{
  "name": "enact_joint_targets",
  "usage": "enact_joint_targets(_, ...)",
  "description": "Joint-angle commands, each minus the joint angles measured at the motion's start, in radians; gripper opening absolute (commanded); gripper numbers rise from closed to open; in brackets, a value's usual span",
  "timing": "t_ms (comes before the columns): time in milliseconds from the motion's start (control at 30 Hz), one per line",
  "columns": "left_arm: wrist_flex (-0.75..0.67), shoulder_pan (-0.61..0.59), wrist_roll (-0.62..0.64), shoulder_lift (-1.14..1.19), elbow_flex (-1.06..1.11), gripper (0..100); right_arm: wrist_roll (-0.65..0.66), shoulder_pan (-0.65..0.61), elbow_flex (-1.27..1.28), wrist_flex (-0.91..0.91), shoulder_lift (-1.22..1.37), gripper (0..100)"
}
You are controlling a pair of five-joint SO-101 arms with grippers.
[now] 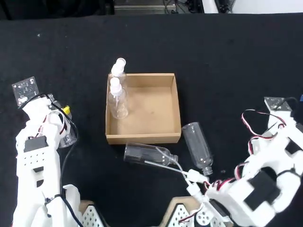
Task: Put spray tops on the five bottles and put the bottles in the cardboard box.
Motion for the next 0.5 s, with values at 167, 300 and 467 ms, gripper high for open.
enact_joint_targets(167,0.132,-0.010,0.009,-0.206,-0.013,3,-0.236,-0.164,-0.105,0.164,-0.426,1.5)
enact_joint_targets(300,0.160,0.001,0.009,-0.427,0.065,3,-0.347,-0.322,-0.150,0.247,-0.576,1.5)
enact_joint_targets(467,0.086,0.002,0.009,-0.706,0.228,3,-0.551,-0.562,-0.341,0.338,-0.702,1.5)
